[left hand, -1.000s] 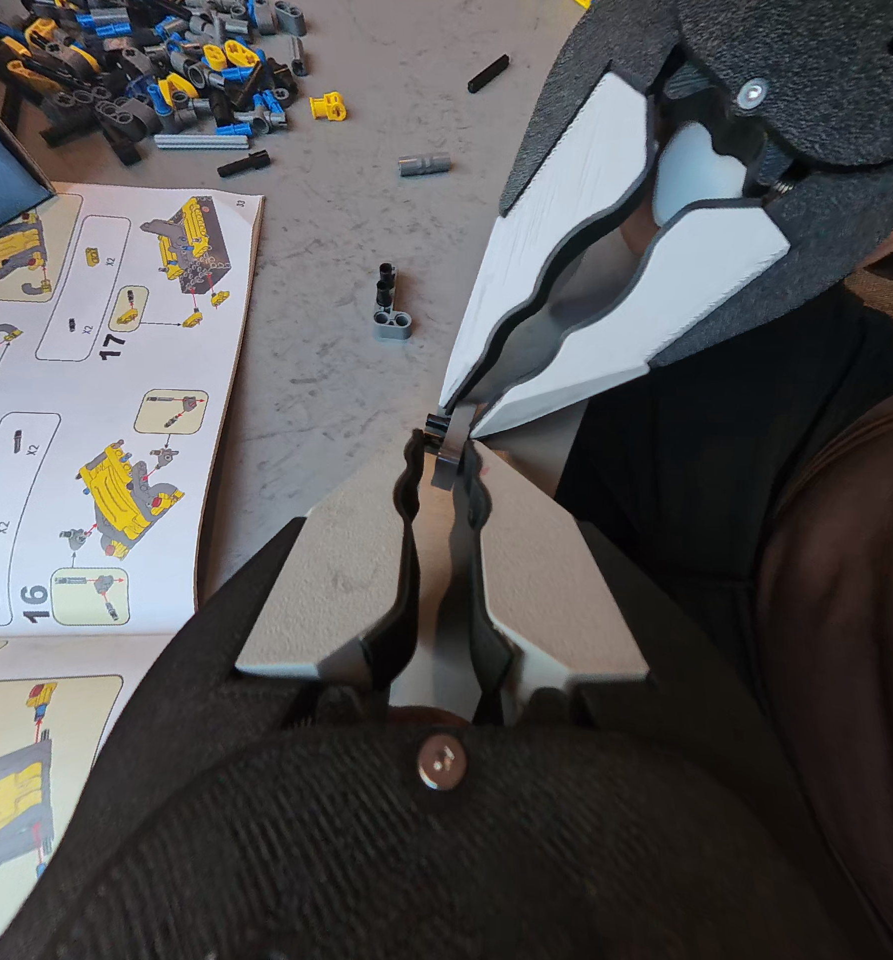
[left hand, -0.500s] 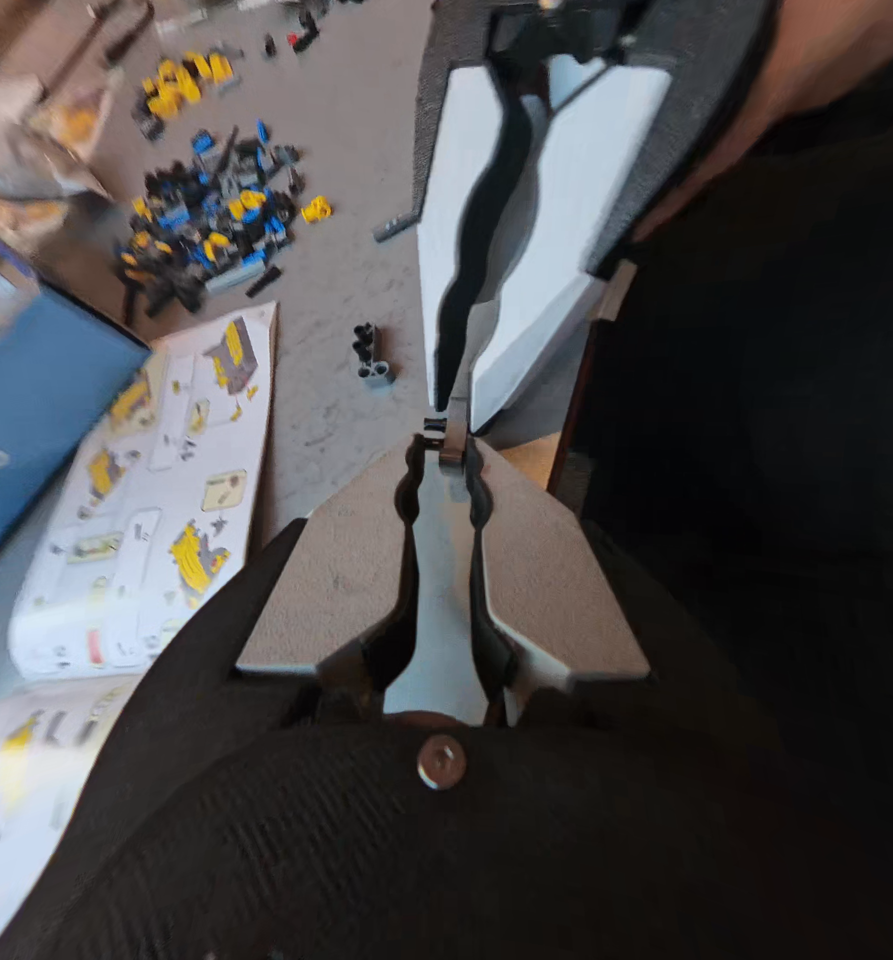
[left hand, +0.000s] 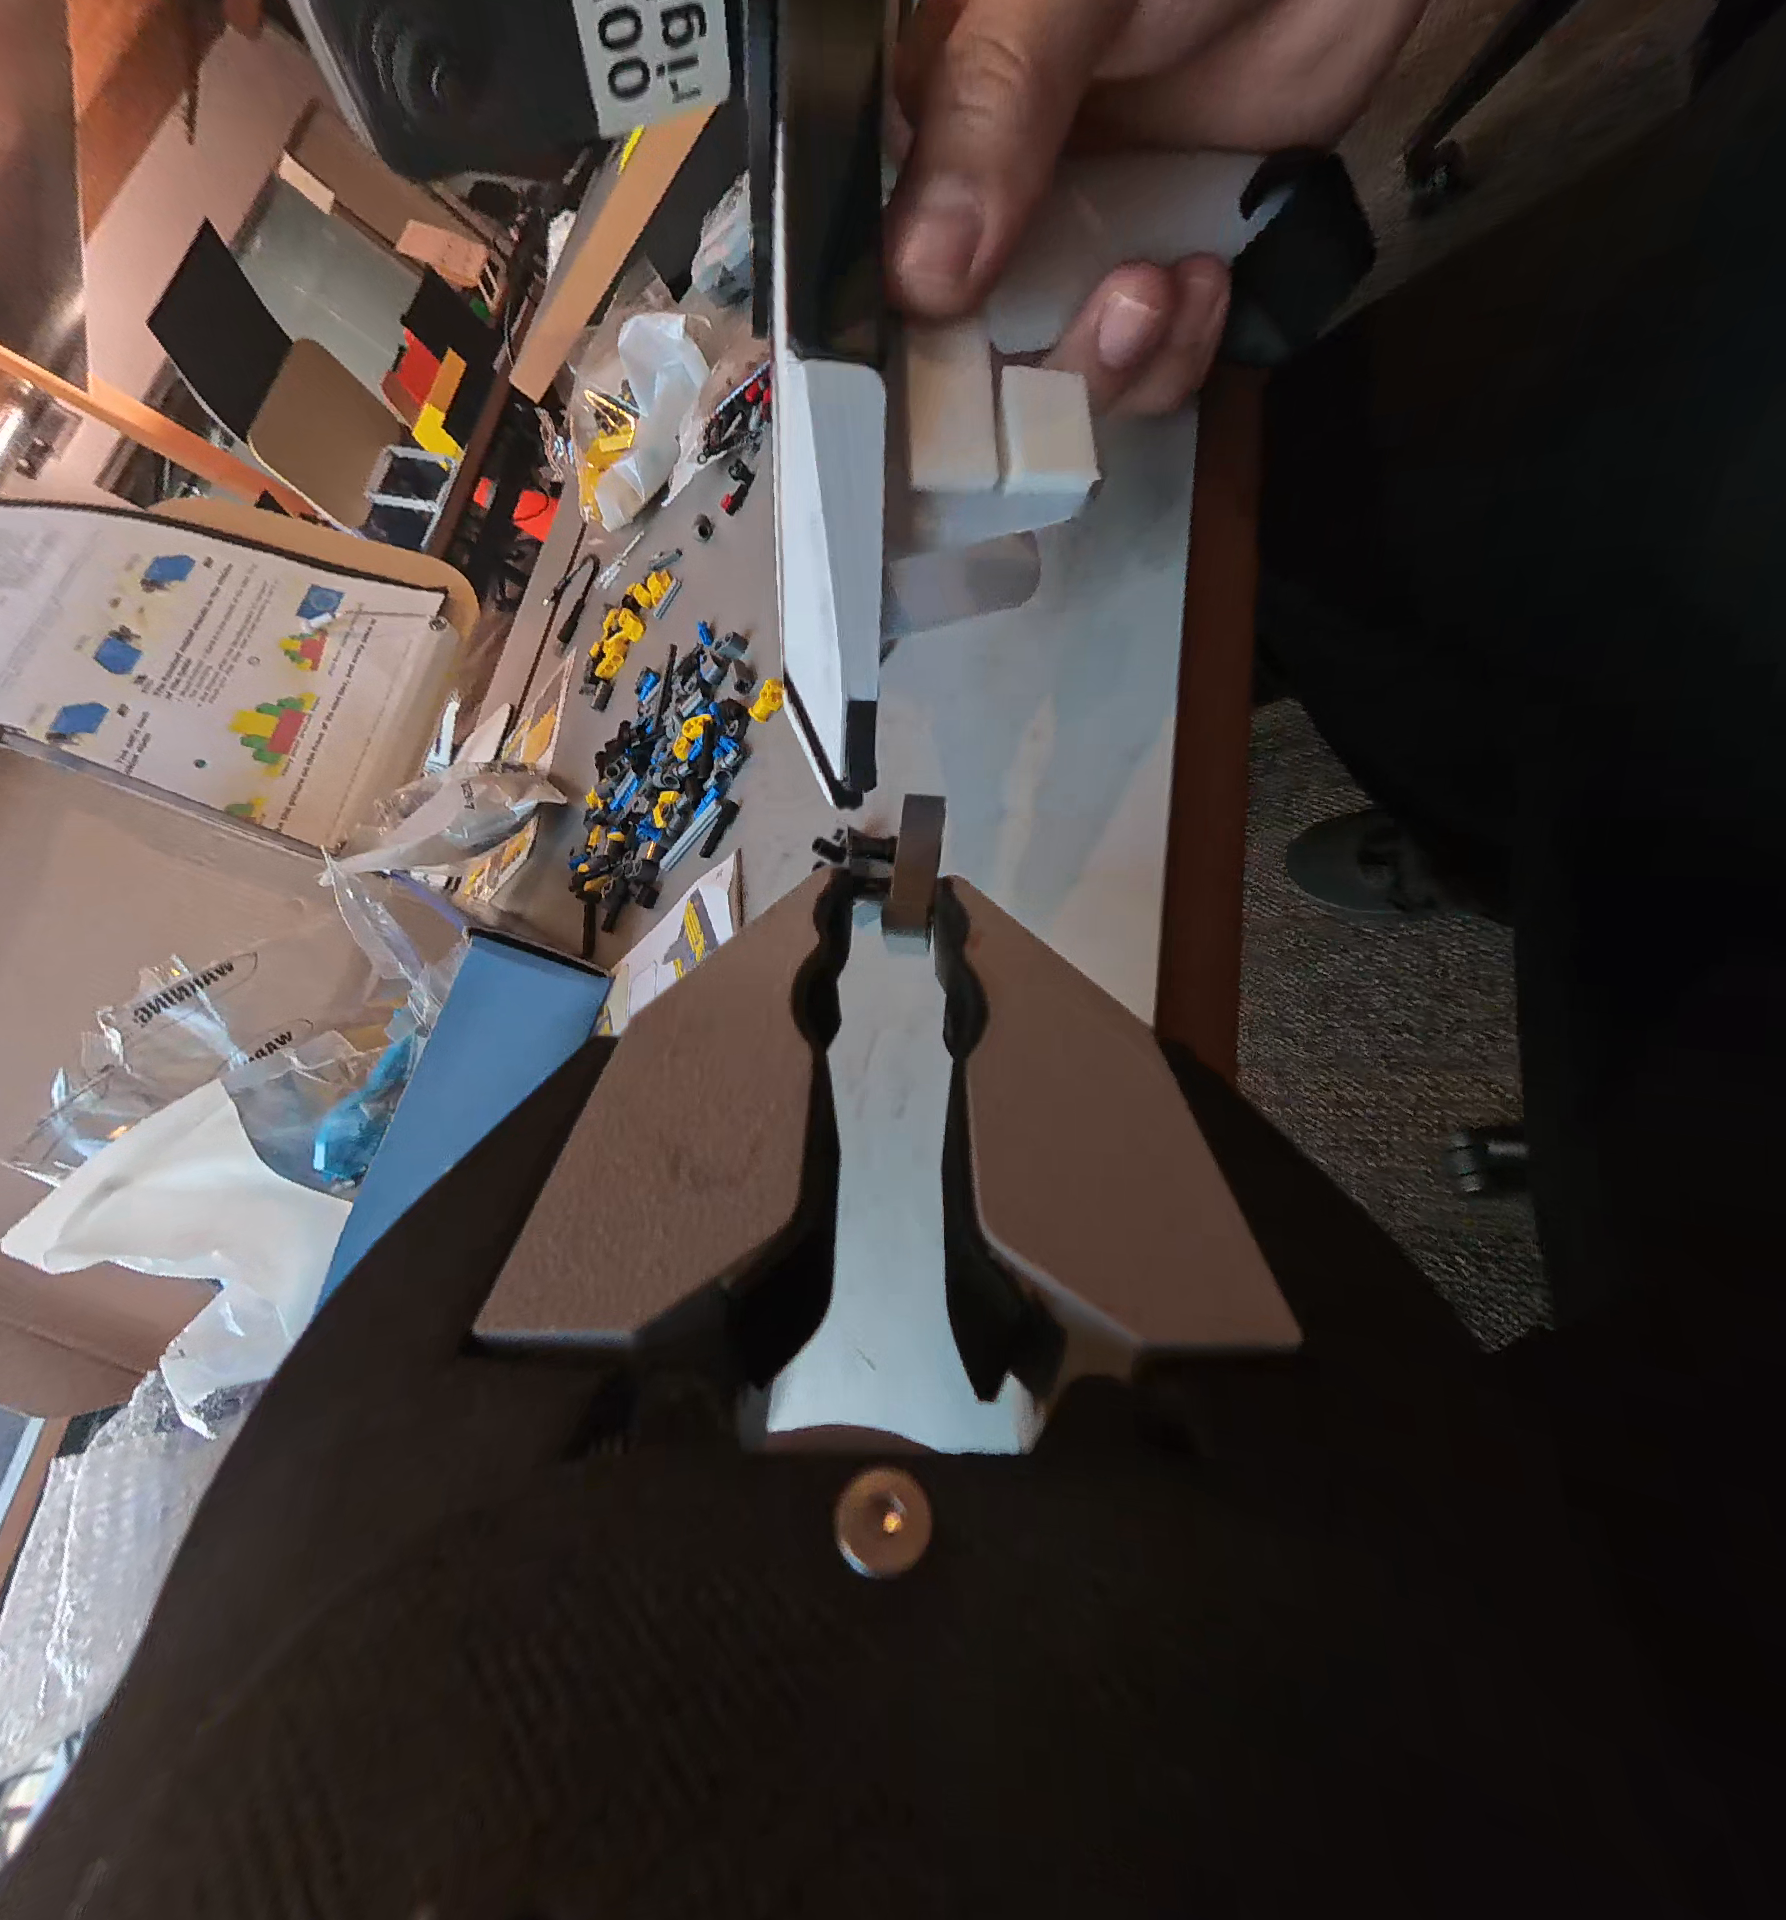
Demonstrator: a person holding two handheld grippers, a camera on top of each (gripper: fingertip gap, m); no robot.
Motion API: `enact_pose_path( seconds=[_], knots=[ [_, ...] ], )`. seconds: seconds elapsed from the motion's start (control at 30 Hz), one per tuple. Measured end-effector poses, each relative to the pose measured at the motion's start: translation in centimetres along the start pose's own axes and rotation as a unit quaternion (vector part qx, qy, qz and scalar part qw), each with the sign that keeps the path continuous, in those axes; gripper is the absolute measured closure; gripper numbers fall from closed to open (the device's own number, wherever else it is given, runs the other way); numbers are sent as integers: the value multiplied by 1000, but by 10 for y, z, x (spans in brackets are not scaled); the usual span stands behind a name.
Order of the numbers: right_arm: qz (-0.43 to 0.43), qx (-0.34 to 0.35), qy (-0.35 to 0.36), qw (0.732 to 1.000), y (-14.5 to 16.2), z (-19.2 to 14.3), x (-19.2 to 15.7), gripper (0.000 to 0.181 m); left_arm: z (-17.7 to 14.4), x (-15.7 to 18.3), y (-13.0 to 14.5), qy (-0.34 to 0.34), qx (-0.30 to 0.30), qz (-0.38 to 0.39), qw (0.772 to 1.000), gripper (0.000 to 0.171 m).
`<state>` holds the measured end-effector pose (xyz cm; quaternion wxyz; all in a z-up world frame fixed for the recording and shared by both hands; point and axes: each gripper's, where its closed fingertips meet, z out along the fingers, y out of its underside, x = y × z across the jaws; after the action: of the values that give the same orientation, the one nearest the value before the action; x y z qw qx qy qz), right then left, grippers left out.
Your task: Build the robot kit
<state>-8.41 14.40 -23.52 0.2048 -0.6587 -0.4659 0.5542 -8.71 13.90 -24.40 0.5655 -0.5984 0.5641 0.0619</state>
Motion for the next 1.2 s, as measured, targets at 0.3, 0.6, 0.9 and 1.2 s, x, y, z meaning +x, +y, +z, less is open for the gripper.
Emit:
enact_pose_path(
  seconds=[0.3,0.6,0.9,1.2],
  knots=[
    [9,-15,-24,1000,4,4,-6,181,-2,0,-6,-14,23,27,999,159],
    [22,-4,-31,999,0,2,-5,170,-4,-4,-11,-29,36,41,998,159],
    [20,12,-74,997,-5,2,-19,166,-6,-6,-14,-38,48,42,997,159],
    [22,9,-60,998,-4,4,-15,178,-7,-5,-14,-36,50,35,997,159]
  ],
)
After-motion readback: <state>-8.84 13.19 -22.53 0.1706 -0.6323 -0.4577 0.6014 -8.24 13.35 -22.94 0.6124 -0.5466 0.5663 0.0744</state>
